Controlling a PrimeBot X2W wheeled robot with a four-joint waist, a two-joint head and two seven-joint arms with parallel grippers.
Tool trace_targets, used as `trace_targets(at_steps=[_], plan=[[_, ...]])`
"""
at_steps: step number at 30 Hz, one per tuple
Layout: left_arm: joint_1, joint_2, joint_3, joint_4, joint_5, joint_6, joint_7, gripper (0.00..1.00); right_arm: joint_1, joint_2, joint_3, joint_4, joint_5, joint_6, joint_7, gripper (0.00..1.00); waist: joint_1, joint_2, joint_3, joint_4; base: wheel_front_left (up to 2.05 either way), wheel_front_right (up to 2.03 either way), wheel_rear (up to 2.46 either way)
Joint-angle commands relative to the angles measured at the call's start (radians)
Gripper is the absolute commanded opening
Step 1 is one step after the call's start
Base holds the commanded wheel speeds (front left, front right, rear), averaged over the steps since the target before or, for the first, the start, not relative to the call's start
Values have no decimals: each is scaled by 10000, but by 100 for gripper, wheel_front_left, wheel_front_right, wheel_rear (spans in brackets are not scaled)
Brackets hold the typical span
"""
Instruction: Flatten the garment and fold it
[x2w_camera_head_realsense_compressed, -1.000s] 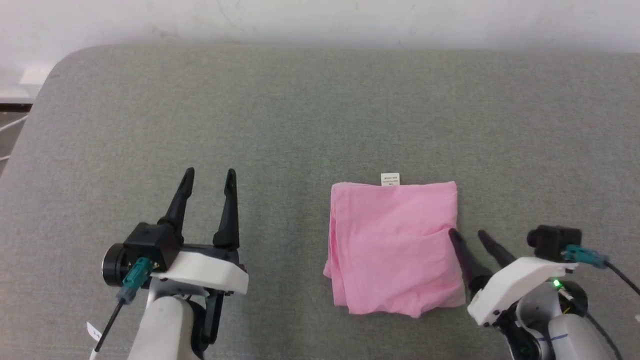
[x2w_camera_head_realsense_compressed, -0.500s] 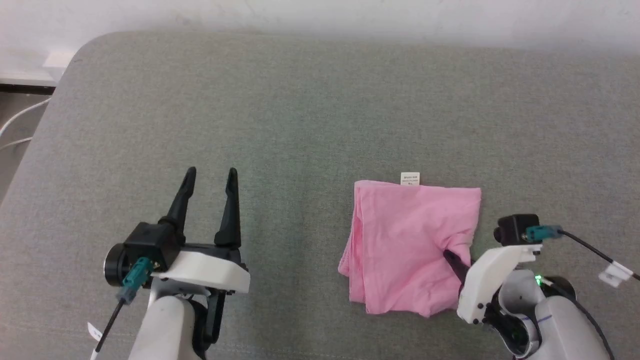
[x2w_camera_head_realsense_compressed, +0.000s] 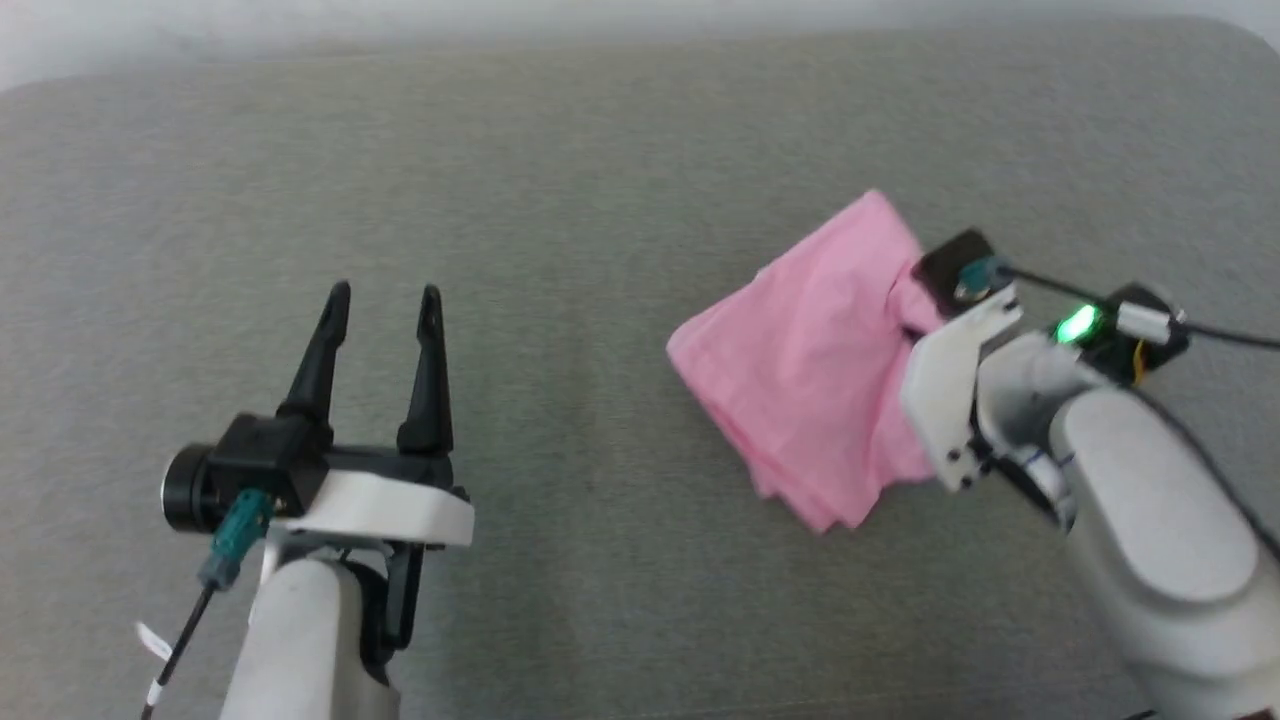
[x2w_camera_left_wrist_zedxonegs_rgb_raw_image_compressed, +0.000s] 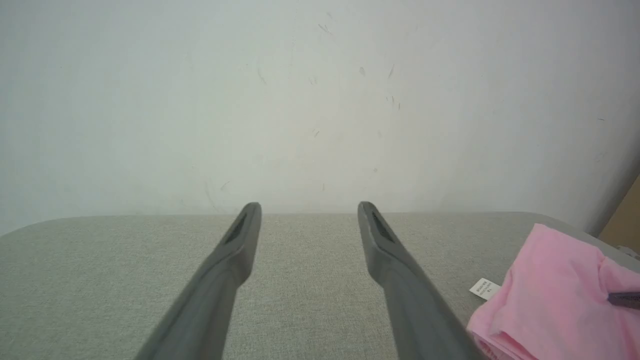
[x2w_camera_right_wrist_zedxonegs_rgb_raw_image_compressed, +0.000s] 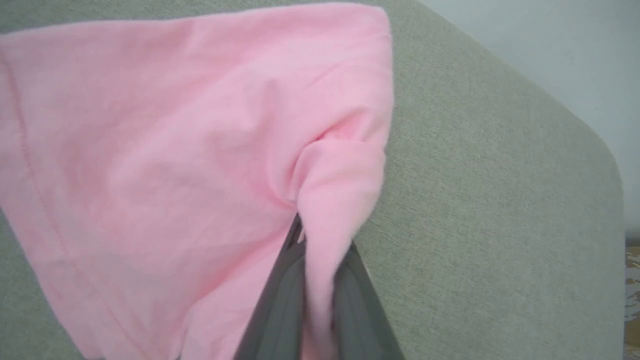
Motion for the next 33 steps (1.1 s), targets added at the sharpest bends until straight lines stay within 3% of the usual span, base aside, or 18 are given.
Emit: trace_targets(at_steps=[1,6,14,23,33], plan=[[-205,25,1,-56,89,-84,-47,100,-230,-121,39,101,-40,-19,-26,0,-1,0,924,-1275,0,0,0],[-697,172,-94,-147,343,-227,-47,100,-1178,-600,-254,961,-160,-19,-454,0,-1,0,1620,-2288,0,0,0],[-1198,630,-131,-293,655,-316,-47,100,-2045,-766,-2236,2555,-937,-19,-1692,0,-1,0,2562,-3071,0,0,0],[-1448,1112,-55,-482,793,-310,-47,100,-2879,-1051,-4385,3849,-2689,-19,-2948,0,-1,0,3470,-2789,0,0,0],[-1377,1293,-3,-676,708,-214,-19,100,-3125,-854,-7234,4070,-4813,-19,-3516,0,-1,0,3633,-2178,0,0,0]])
